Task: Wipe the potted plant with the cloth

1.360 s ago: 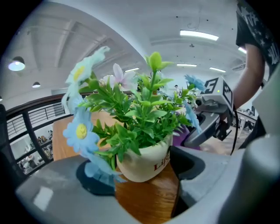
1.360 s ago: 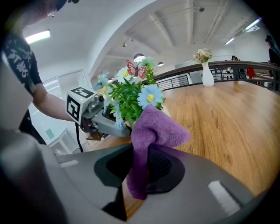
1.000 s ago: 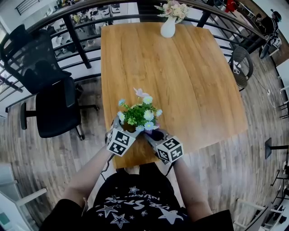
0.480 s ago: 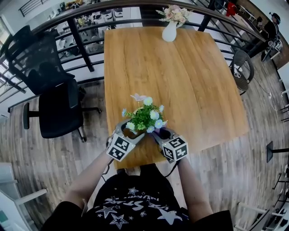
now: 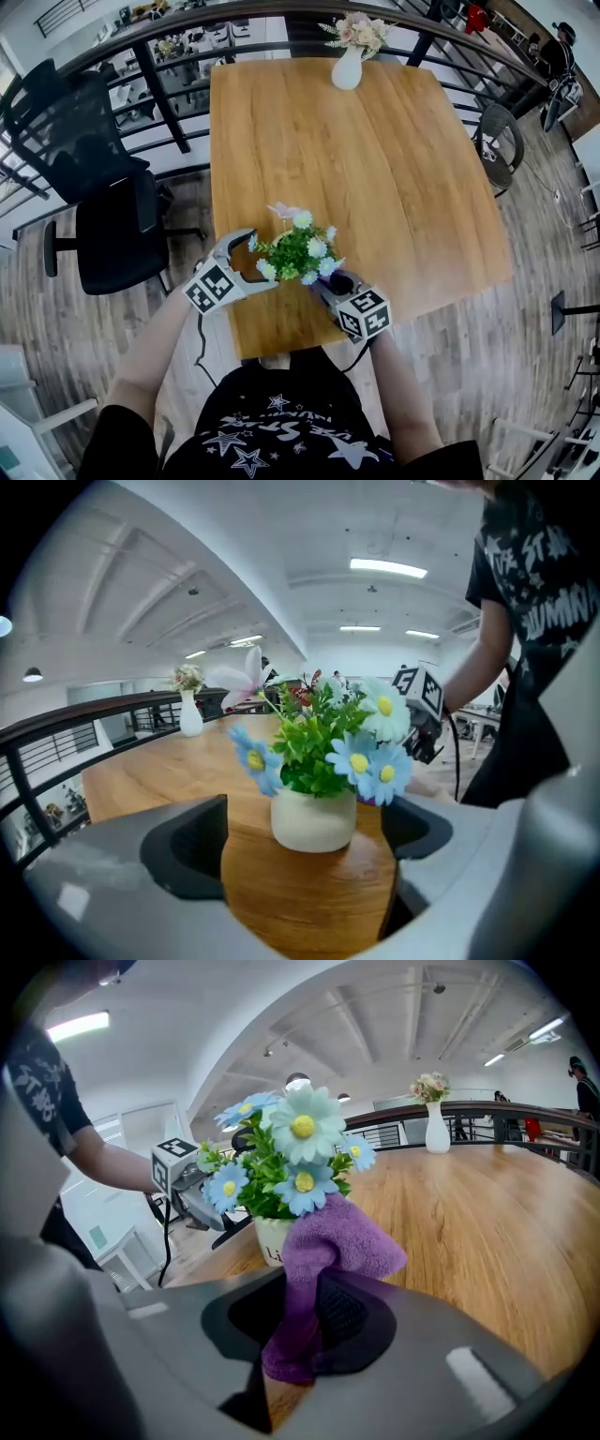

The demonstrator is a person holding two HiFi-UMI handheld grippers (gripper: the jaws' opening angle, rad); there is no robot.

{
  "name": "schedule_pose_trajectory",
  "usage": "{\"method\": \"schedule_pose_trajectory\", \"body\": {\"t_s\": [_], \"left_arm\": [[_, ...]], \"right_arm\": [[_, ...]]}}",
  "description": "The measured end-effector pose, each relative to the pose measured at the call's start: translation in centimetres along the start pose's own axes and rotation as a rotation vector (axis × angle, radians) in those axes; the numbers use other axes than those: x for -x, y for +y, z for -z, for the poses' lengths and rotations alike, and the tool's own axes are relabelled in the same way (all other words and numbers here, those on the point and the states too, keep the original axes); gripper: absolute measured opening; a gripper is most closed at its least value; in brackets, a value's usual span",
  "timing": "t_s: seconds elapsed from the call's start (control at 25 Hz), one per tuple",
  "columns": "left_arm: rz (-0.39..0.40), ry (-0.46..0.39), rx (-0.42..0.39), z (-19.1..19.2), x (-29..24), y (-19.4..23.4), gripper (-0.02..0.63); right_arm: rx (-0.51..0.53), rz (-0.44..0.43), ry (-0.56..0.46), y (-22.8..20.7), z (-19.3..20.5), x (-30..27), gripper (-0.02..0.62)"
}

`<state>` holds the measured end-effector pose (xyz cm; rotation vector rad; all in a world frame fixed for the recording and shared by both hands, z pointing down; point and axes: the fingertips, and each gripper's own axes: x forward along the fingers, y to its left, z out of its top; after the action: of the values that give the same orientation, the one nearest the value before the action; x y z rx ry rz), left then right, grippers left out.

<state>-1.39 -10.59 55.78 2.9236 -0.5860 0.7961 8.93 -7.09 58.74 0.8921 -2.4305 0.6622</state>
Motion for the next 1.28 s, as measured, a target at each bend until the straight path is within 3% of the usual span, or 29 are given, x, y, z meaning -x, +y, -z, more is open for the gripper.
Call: {"method": "schedule_pose_trajectory", "body": {"t_s": [0.16,0.48,0.56,0.68,0.92,1.28], "left_arm": [[0.171,0.040,-0.047,-0.2,-0.6,-0.3,0.518],[0.349,0.098,-0.087,0.0,-3.0,0.6,0.515],[0.369,0.084,-0.071,-0.3,-3.3,0.5,0.443],[0.373,0.048,-0.053,-1.4,-3.3,0.2,0.354],[0.362,0.046,-0.019,-0.9,-3.7,0.0,0.347],[0.158,0.001,0.160,-1.5,-4.4,-0.4,0.333]], "right_arm": [[0.011,-0.012,0.016,-0.2,0.0,-0.1,0.083],[-0.013,-0.003,0.022,-1.1,0.0,-0.3,0.084],[-0.016,0.000,0.022,-1.1,0.0,-0.4,0.084],[-0.022,0.003,0.020,-1.2,-0.1,-0.5,0.084],[-0.024,0.004,0.026,-2.0,-0.1,-0.6,0.084],[-0.040,0.137,-0.001,-4.1,-1.1,-0.6,0.084]]}}
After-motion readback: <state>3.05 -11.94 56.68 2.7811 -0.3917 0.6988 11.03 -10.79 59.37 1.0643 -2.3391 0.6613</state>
